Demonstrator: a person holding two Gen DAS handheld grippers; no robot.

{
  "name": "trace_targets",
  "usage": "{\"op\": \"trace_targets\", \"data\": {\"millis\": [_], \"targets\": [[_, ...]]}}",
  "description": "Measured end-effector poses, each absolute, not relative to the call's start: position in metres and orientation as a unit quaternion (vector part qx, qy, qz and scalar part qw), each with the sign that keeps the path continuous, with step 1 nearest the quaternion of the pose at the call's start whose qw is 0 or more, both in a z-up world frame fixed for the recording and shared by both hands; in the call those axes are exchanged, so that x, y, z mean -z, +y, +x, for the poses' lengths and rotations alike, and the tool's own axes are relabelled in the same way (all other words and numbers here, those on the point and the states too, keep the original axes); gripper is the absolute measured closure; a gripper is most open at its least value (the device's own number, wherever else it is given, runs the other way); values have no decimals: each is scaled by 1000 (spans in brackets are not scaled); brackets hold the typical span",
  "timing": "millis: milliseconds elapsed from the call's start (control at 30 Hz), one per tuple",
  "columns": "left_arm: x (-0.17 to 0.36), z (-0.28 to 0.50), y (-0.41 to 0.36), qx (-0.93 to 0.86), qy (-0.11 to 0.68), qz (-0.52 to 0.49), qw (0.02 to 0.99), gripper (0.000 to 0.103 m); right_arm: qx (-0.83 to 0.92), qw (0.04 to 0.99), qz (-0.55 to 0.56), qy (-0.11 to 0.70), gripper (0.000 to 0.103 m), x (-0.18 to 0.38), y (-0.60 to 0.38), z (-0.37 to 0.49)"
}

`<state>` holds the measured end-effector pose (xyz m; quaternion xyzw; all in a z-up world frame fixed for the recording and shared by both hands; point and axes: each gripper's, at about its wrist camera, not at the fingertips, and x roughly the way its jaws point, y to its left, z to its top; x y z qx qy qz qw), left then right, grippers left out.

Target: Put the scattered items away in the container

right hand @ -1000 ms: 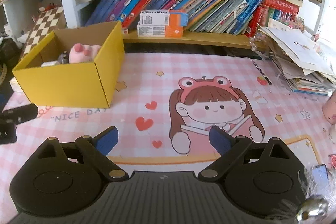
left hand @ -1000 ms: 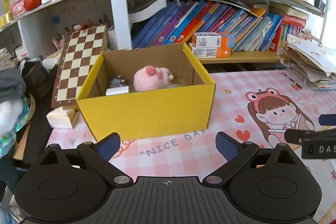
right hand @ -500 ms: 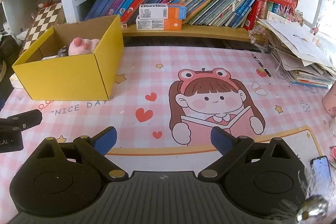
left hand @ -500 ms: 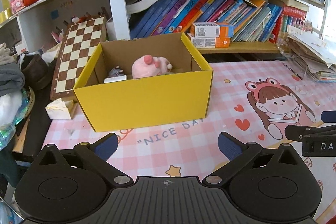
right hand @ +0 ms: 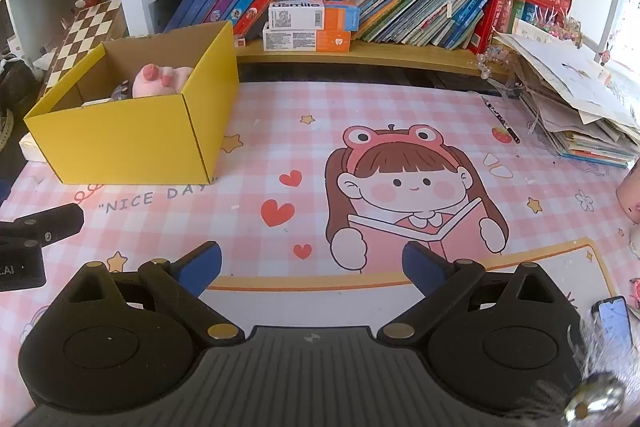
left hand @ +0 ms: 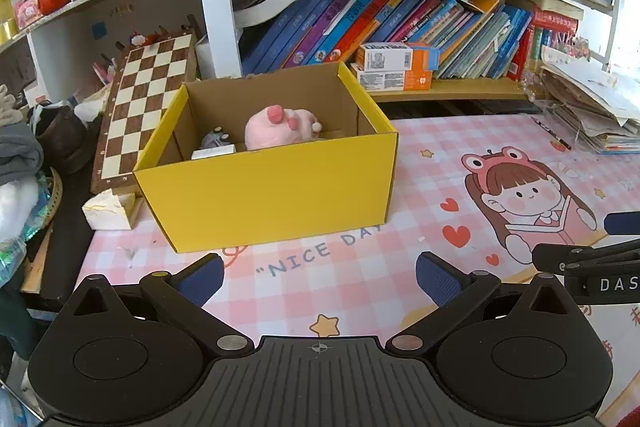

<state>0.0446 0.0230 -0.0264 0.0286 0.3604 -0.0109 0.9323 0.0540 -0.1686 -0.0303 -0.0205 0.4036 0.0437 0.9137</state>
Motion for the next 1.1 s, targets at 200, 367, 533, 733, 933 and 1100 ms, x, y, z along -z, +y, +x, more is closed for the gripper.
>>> {"op": "trace_targets", "data": {"millis": [200,367,533,733,933,1100], "targets": [[26,44,23,12,362,26,932,0,-44,912,-20,406,5,32,-169,54],[26,45,23,12,364,22,931,0,-45,912,-20,408,5,33,-169,54],[27,45,23,12,367,17,930,0,-46,911,-21,409,5,34,-168,53],[28,45,26,12,370,13,929,0,-47,911,-22,410,5,34,-167,53],[28,44,25,12,370,14,929,0,-46,910,-23,410,5,34,-165,53],[27,43,24,15,369,13,929,0,-47,910,-24,411,5,34,-164,53]]}}
